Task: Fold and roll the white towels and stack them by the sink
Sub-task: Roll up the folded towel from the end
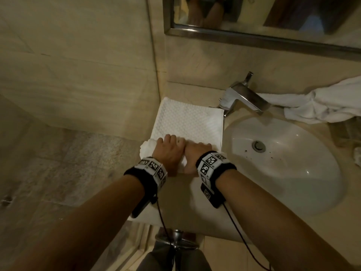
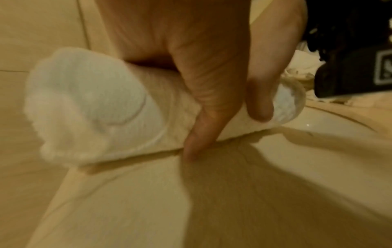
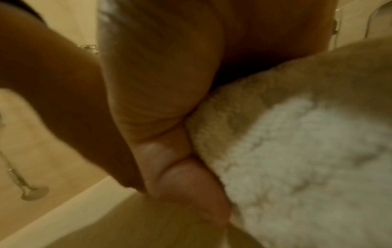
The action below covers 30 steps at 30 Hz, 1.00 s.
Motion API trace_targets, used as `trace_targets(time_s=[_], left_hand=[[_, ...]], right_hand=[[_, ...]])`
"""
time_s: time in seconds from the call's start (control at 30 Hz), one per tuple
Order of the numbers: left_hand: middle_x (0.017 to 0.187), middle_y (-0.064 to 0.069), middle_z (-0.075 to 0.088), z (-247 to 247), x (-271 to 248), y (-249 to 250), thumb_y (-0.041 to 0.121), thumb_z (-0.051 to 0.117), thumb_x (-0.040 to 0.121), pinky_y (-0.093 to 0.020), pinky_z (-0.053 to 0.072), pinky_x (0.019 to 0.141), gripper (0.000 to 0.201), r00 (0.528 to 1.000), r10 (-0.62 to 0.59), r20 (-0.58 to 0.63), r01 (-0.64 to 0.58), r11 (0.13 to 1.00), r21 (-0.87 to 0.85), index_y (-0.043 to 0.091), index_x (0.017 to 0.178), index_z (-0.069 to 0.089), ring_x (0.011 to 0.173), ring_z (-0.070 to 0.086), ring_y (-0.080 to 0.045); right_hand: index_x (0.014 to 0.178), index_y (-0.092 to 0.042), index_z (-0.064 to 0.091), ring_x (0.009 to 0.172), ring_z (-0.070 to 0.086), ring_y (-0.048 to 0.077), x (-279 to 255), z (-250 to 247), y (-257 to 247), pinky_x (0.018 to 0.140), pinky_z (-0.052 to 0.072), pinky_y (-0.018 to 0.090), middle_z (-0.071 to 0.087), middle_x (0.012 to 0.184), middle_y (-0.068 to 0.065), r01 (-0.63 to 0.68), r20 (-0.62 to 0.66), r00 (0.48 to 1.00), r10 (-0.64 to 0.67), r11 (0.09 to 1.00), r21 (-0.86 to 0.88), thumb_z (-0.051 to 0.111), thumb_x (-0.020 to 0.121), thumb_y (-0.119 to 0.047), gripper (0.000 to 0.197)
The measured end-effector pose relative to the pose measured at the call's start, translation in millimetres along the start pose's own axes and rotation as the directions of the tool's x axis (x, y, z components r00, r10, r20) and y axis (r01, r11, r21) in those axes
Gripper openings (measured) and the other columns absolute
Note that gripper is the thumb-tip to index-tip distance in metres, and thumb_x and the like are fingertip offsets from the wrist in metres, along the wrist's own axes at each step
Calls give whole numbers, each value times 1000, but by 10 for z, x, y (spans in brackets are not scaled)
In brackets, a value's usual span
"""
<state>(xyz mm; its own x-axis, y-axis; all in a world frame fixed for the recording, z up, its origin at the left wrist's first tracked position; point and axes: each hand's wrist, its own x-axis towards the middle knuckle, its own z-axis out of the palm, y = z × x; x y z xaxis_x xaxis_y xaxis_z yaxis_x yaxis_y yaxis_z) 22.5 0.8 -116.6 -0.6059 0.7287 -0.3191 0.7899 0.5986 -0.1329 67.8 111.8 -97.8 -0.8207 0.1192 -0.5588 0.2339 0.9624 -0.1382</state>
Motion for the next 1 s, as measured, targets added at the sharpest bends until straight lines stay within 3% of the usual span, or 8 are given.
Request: trace_targets(time_s=[0.13, 0.3, 0.37, 0.47, 0.57, 0.7, 0.83, 1.0], left_hand=[[118, -7, 46, 52, -73, 20, 39, 64, 75, -38, 34, 93, 67, 999, 7, -49, -9, 999, -34, 13, 129, 35, 106, 43, -26], [108, -8, 50, 101, -179, 38, 50, 65, 70, -42, 37, 86, 65, 995, -14, -97, 10, 999, -41, 11, 118, 47, 99, 46, -27], [101, -9, 53, 118, -246, 32, 56, 67, 64, -43, 41, 80, 64, 993, -29, -116, 25, 999, -31, 11, 107, 52, 93, 49, -28], [109, -9, 50, 103, -247, -14, 60, 66, 65, -45, 37, 88, 72, 995, -61, -82, 60, 998, -16, 12, 114, 46, 101, 46, -28], [118, -7, 48, 44, -119, -73, 60, 69, 65, -43, 35, 95, 80, 999, -29, -45, 28, 999, -35, 12, 123, 40, 109, 43, -26], [119, -3, 50, 13, 59, -98, 56, 72, 63, -40, 38, 93, 77, 999, 49, 14, -48, 997, -58, 17, 121, 41, 106, 46, -23], [125, -2, 49, -35, 159, -123, 41, 74, 63, -38, 37, 98, 76, 992, 69, 107, -62, 996, -69, 21, 128, 41, 114, 47, -22], [121, -7, 41, -67, 36, -98, 46, 67, 61, -45, 30, 100, 81, 995, 98, -20, -96, 993, 65, 17, 129, 32, 109, 40, -26]], right_hand=[[129, -15, 41, 116, 51, 27, -51, 20, 43, 98, 39, 41, 53, 123, 6, 50, -57, 997, -51, 999, -17, 69, 69, -37, 70], [139, -19, 35, 123, 46, 22, -30, 124, 132, 105, 40, 38, 43, 133, 0, 84, -27, 996, -84, 996, 4, 86, 48, -51, 109], [134, -17, 43, 115, 54, 22, -37, 110, 117, 96, 47, 35, 52, 127, 0, 55, -36, 998, -54, 998, 11, 86, 47, -55, 104], [124, -16, 49, 102, 61, 22, -63, 78, 57, 83, 48, 35, 60, 116, 1, 50, -70, 996, -53, 998, -42, 84, 52, -53, 88], [122, -18, 47, 103, 60, 22, -51, 41, 42, 87, 47, 39, 59, 117, 0, 41, -80, 996, -45, 998, -51, 81, 56, -52, 82], [137, -18, 31, 120, 44, 25, -71, 154, 83, 102, 37, 48, 42, 130, 3, 54, -137, 988, -74, 988, -142, 82, 54, -54, 104], [133, -15, 33, 117, 40, 26, -86, 289, 57, 104, 34, 43, 40, 126, 5, 79, -234, 965, -115, 984, -157, 78, 58, -36, 89], [126, -14, 44, 115, 47, 26, 34, 63, 59, 101, 38, 40, 52, 122, 6, 2, -134, 991, 6, 998, 62, 68, 63, -41, 72]])
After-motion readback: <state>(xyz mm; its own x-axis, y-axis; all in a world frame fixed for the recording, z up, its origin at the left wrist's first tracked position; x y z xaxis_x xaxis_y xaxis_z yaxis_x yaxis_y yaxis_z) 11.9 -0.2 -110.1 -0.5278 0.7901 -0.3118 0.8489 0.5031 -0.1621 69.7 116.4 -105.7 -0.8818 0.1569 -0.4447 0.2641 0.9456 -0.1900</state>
